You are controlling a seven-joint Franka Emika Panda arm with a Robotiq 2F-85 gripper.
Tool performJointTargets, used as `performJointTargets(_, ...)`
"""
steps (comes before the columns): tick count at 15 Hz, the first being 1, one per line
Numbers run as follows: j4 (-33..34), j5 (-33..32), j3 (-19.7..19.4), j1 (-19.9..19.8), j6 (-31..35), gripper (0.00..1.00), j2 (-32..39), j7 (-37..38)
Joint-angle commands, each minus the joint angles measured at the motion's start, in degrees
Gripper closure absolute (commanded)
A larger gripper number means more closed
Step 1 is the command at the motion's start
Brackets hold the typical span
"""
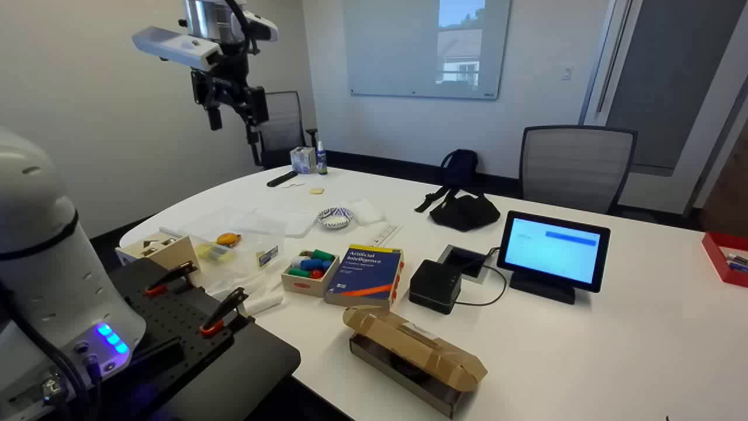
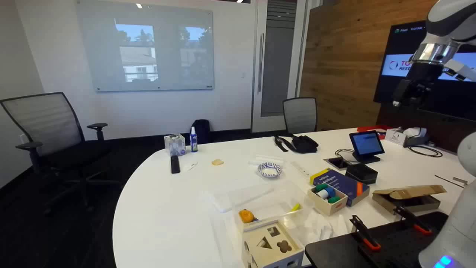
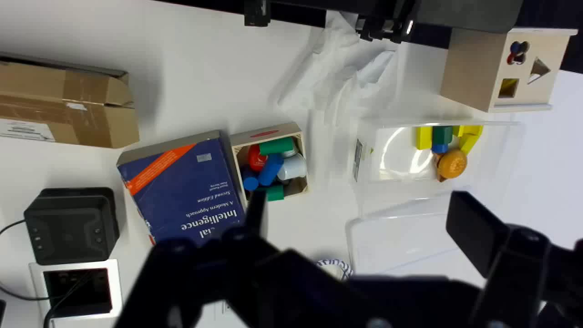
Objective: Open the cardboard box
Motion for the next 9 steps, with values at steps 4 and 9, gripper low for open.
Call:
performJointTargets(4,0.09,0.51,0.62,-0.72,-0.09,0.00,0.21,-0.45)
performJointTargets(9,-5.48,3.92,-3.60,-3.35,18.37,0.00,4.00,2.64)
